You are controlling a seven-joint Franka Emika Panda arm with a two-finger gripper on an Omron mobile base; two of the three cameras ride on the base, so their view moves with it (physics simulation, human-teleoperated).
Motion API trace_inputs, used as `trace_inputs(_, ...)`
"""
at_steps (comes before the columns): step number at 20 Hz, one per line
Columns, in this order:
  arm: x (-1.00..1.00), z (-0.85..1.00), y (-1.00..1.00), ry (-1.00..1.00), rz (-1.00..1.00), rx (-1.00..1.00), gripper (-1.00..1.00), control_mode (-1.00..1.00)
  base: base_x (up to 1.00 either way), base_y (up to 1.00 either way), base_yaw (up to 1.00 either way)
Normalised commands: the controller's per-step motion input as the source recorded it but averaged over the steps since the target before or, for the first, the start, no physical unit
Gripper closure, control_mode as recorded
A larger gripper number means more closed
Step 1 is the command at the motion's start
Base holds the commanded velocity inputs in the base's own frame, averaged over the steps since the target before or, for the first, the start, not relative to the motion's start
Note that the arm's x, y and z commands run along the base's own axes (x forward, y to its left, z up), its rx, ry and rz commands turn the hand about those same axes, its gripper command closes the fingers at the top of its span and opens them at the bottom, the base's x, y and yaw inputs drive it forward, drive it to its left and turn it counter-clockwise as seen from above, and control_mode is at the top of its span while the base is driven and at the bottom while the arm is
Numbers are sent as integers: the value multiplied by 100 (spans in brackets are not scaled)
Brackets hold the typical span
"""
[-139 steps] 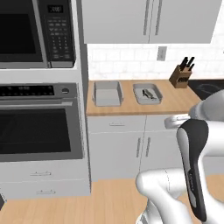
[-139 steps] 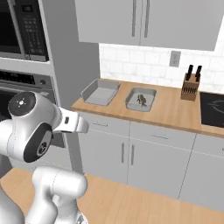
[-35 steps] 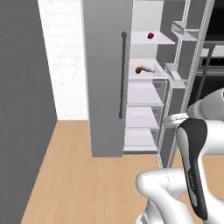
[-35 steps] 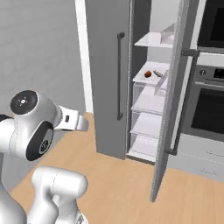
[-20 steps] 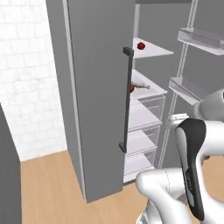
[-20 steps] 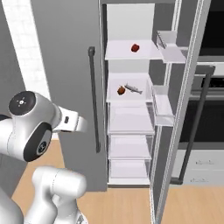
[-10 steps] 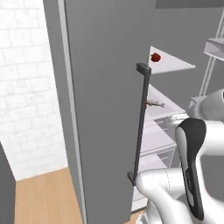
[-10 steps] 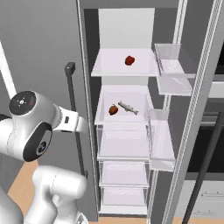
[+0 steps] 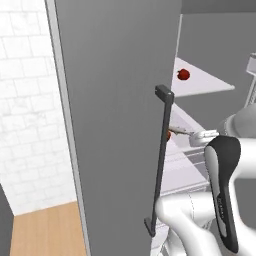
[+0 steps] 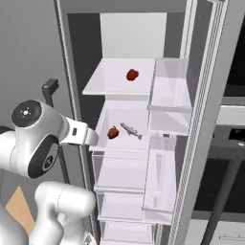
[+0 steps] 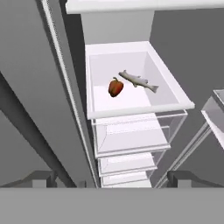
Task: Place one bell pepper and one fish in each tupperware on the nearby counter, to pack two identical lunches.
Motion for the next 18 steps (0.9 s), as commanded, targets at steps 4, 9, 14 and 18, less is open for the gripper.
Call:
trace_inputs(4,0,0,0,0,0,0,-100,100,72,-24,12)
trace_inputs(9,0,0,0,0,0,0,-100,100,50,-32,18)
trace_inputs(14,0,0,0,0,0,0,-100,100,17,-59,26)
trace_inputs(18,0,0,0,0,0,0,-100,100,28,-12,10)
